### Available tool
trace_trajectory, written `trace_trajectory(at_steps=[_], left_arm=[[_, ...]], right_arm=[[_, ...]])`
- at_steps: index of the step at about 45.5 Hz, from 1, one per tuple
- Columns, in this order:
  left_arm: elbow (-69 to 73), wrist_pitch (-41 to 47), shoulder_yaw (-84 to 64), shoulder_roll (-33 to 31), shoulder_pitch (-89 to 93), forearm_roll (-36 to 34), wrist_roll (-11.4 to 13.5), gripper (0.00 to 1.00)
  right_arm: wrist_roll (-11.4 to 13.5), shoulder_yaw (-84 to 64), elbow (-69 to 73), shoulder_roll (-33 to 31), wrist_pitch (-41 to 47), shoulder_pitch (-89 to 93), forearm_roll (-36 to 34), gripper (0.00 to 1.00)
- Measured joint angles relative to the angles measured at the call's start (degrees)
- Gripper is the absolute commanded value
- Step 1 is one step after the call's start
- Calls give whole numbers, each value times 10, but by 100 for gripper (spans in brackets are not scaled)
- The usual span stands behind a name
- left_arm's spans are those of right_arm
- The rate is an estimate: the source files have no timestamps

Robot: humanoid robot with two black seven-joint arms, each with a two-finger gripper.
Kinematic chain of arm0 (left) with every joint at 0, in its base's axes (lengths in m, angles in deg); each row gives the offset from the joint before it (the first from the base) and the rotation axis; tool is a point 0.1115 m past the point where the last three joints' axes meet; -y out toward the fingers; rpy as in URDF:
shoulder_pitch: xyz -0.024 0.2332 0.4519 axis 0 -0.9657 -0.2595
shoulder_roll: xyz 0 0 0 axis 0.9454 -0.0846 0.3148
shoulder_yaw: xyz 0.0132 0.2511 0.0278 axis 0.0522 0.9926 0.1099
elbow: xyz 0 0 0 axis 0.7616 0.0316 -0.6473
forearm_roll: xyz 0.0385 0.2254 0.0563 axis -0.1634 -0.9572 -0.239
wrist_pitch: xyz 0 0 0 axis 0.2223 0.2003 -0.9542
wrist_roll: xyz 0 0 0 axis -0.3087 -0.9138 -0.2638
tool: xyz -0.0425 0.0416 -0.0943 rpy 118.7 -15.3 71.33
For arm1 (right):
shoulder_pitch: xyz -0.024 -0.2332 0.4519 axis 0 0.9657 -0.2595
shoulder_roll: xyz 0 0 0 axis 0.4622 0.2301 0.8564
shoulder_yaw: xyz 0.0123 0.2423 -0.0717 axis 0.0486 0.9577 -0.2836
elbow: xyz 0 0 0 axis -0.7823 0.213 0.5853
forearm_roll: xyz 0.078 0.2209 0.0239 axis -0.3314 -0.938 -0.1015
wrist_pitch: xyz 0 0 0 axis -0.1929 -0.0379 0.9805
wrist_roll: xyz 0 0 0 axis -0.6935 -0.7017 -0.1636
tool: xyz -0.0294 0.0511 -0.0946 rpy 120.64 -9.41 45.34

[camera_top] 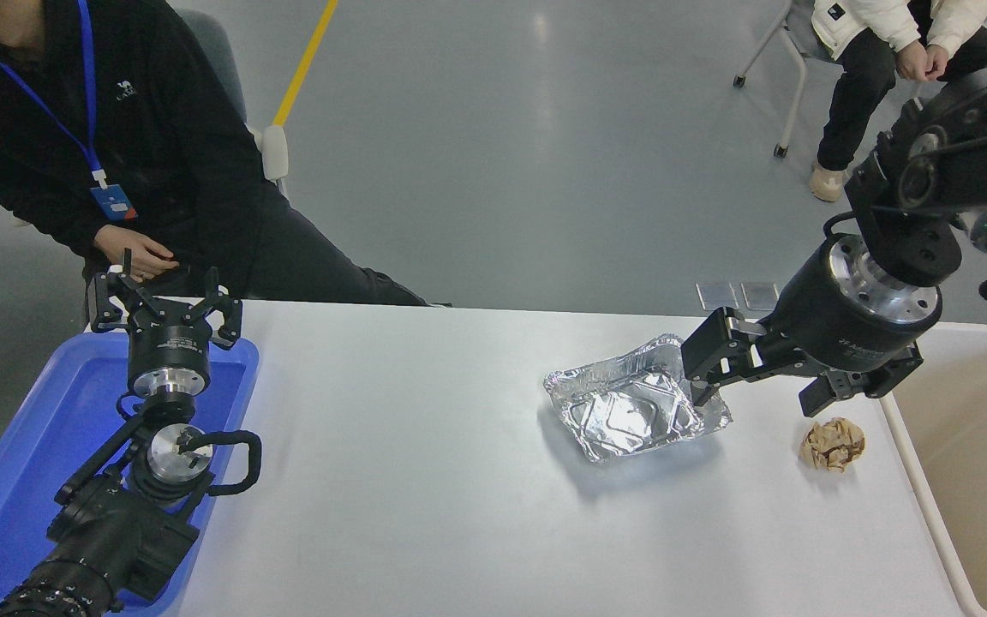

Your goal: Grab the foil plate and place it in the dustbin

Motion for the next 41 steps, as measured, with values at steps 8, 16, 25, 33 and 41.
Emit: trace_trajectory(at_steps=[8, 16, 25, 33, 41], left_arm=[[0, 0, -1, -1, 0, 0, 0, 99], [0, 0, -1, 0, -1, 0, 1, 99], [0, 0, 0, 0, -1, 0, 2, 99], [0, 0, 0, 0, -1, 0, 2, 99], [0, 0, 0, 0, 0, 0, 2, 99]], right_arm=[[0, 0, -1, -1, -1, 3, 2, 100], [0, 1, -2, -6, -1, 4, 4, 100], [0, 1, -2, -9, 0, 5, 6, 100], [0, 1, -2, -14, 0, 3, 7, 100], [0, 4, -3, -16, -1, 0, 7, 100]])
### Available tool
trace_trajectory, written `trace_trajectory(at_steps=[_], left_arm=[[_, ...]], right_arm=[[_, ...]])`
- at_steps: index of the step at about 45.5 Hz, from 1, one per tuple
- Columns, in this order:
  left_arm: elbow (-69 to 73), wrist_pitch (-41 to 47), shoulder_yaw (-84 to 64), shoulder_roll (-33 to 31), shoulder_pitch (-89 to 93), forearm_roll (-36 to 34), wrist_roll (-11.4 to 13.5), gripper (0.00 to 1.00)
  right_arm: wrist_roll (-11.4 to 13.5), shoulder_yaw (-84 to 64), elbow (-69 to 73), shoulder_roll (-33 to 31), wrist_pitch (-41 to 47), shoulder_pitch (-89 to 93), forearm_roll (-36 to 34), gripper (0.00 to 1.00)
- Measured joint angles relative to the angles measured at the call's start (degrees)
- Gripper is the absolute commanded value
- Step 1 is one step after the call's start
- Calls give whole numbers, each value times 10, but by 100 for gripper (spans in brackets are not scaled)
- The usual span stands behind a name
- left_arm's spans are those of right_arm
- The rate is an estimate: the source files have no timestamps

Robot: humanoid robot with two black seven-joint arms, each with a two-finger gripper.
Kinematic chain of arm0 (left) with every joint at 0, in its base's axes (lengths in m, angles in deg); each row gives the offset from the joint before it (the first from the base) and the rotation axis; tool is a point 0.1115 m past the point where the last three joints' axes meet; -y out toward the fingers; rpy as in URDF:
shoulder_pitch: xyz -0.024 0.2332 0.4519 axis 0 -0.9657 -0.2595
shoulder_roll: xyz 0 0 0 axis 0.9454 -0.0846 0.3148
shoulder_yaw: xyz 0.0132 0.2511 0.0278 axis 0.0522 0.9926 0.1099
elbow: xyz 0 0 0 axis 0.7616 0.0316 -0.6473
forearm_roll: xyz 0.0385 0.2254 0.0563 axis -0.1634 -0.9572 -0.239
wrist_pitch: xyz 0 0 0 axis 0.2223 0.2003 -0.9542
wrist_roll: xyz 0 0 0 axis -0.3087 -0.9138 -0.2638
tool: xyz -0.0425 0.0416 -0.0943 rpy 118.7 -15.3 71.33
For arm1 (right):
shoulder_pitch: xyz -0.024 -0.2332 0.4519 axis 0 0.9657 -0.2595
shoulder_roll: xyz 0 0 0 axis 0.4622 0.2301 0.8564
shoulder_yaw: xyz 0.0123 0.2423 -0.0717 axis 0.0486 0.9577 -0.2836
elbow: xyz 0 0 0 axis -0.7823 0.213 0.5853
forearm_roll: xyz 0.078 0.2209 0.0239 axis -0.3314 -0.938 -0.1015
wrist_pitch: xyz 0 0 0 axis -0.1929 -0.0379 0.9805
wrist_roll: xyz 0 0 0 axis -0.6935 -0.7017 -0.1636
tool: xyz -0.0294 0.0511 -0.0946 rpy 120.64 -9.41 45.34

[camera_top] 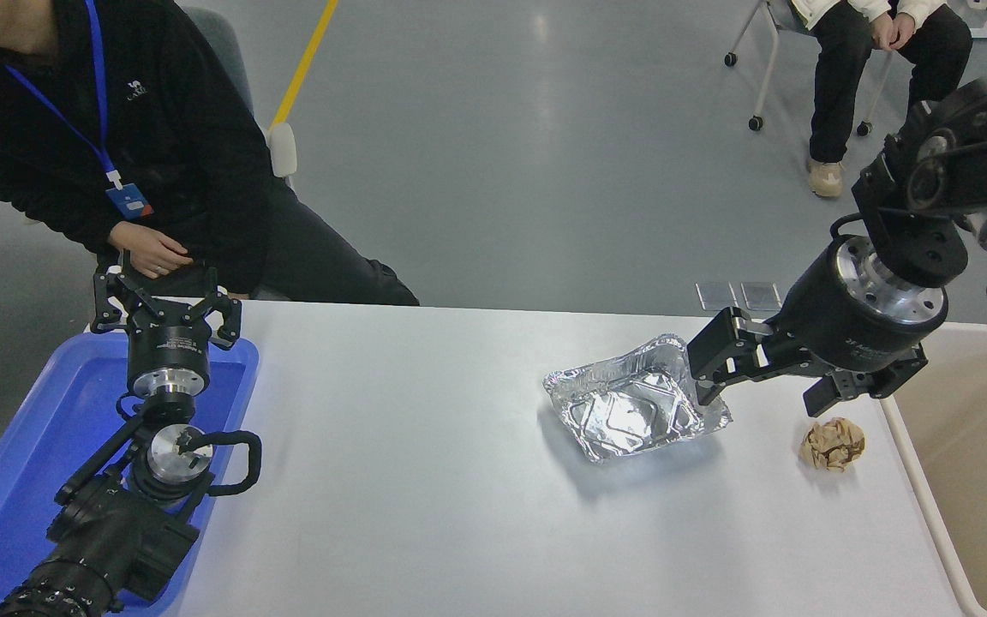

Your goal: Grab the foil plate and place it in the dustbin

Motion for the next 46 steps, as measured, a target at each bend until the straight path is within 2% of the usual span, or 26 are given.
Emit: trace_trajectory(at_steps=[15, 46], left_arm=[[0, 0, 0, 0, 0, 0, 0, 99], [0, 0, 0, 0, 0, 0, 0, 99]], right_arm=[[0, 6, -22, -22, -7, 15, 23, 100], [0, 21, -106, -15, -171, 167, 128, 100]])
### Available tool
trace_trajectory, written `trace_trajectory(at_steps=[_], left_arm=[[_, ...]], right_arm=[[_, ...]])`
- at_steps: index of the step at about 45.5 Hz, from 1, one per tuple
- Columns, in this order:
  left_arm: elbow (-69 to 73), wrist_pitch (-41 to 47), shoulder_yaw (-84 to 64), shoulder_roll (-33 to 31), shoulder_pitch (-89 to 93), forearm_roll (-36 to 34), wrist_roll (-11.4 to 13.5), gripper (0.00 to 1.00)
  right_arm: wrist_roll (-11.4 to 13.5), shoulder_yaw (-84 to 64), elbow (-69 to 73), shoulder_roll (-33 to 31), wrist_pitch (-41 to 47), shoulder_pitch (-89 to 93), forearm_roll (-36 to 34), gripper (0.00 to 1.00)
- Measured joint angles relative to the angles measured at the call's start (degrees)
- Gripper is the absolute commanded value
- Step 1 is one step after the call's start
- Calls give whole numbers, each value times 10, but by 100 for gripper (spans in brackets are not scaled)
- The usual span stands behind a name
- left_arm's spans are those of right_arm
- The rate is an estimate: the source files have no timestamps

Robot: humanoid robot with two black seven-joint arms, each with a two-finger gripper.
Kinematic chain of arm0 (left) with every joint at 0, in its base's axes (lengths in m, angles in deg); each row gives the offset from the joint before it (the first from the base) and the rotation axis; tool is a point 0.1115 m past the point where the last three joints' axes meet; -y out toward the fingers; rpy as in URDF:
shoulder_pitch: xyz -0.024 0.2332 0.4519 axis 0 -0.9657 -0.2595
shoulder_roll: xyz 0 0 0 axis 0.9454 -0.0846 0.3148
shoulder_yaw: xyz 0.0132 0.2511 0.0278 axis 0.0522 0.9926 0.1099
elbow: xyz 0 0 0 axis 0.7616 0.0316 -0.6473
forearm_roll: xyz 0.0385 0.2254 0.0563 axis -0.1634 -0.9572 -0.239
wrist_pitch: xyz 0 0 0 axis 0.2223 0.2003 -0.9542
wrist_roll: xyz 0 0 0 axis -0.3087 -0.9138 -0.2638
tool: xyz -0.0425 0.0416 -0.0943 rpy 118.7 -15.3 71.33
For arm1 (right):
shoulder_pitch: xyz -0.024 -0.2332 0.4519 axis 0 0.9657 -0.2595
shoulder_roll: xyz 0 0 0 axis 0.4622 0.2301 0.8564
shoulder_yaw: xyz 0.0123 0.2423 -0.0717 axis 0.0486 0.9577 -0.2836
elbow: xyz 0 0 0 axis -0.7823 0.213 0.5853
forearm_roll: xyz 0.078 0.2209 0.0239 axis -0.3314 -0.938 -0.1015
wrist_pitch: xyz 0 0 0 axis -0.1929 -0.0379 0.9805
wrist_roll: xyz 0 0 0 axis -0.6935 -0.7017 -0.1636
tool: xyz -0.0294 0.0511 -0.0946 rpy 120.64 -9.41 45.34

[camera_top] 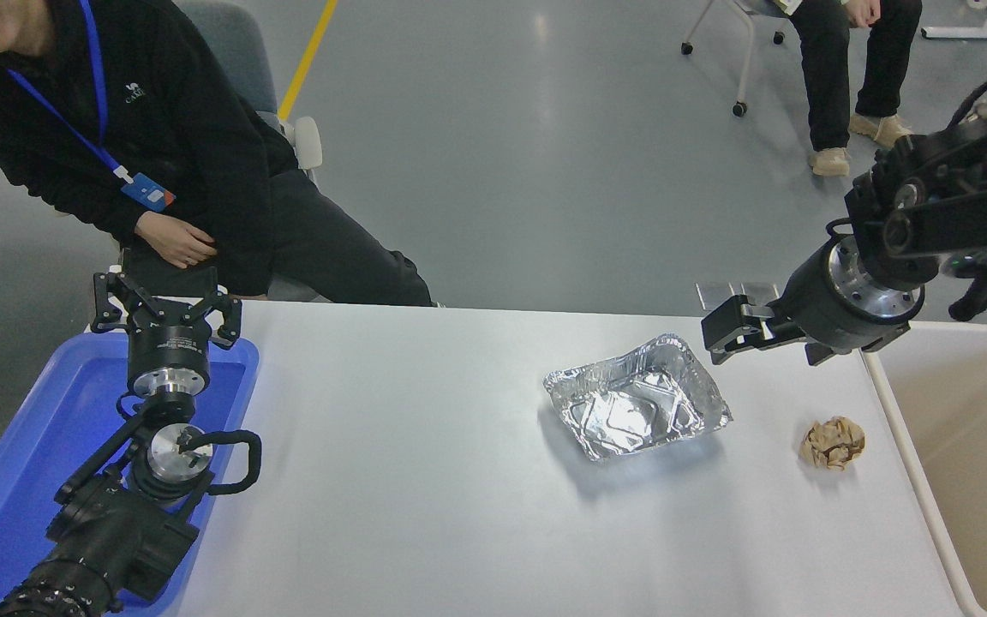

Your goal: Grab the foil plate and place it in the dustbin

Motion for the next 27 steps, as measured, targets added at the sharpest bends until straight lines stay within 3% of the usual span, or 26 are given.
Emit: trace_trajectory(at_steps=[27], left_arm=[[0, 0, 0, 0, 0, 0, 0, 99]], right_arm=[[-1, 36, -174, 60, -183, 209, 27, 100]])
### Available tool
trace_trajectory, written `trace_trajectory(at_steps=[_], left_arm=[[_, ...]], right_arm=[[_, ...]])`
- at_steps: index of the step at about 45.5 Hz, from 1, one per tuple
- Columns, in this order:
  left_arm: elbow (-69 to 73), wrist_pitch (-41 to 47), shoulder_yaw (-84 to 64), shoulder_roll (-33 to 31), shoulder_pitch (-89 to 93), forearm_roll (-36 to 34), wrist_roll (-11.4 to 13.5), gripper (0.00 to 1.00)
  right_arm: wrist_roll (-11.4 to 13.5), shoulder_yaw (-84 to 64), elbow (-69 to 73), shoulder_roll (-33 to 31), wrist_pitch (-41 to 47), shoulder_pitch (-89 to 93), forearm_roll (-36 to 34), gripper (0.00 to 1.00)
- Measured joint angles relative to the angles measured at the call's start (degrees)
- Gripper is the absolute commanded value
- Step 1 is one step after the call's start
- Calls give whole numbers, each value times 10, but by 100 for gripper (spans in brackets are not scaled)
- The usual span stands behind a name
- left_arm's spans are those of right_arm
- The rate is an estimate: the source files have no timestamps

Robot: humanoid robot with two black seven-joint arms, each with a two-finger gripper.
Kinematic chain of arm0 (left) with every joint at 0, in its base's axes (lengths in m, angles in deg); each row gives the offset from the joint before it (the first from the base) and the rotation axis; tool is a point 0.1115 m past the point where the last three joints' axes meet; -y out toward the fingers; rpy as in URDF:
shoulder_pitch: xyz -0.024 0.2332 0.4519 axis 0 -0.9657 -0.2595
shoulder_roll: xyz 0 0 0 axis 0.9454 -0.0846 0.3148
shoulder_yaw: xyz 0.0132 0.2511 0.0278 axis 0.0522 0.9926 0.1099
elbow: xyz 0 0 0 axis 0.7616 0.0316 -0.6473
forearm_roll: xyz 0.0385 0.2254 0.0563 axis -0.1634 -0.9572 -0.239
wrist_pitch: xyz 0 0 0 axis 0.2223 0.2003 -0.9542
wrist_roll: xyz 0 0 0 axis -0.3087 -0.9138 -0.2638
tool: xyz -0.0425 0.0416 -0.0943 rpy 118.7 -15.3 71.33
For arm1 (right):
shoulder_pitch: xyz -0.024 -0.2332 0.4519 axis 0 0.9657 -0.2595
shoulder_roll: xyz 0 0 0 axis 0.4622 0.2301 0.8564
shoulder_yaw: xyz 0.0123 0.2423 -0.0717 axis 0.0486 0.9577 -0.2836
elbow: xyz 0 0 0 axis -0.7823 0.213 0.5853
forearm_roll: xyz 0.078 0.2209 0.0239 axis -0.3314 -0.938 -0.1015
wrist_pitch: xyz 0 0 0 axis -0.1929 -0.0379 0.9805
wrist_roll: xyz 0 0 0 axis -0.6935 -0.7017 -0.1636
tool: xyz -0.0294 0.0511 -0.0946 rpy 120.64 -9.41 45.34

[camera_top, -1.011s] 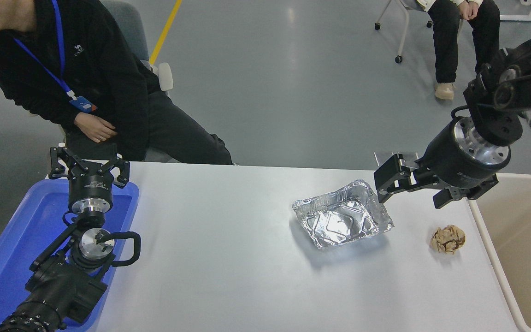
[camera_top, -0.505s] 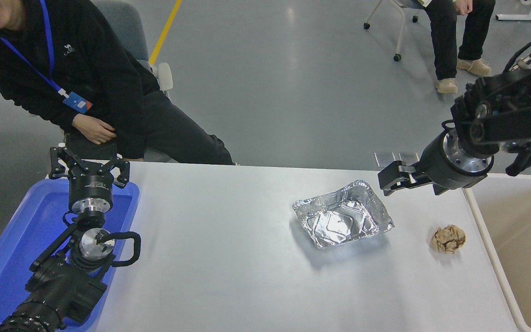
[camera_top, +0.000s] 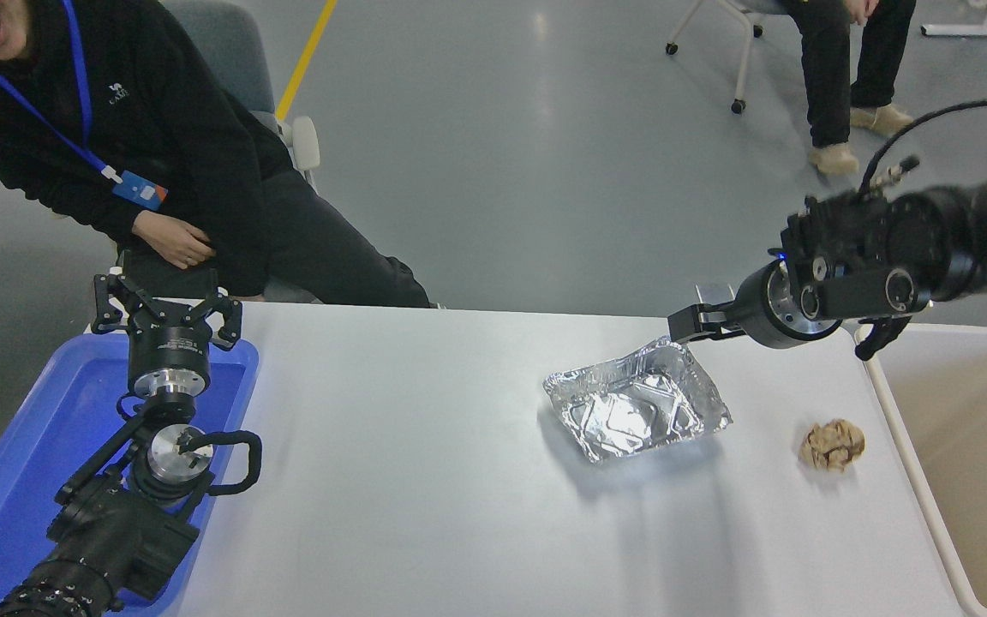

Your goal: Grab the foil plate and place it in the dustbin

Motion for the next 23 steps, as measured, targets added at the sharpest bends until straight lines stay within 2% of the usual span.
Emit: trace_trajectory(at_steps=[13, 23], left_arm=[[0, 0, 0, 0, 0, 0, 0, 99], [0, 0, 0, 0, 0, 0, 0, 99]], right_arm=[[1, 22, -89, 12, -50, 92, 7, 100], [1, 28, -168, 15, -91, 172, 39, 100]])
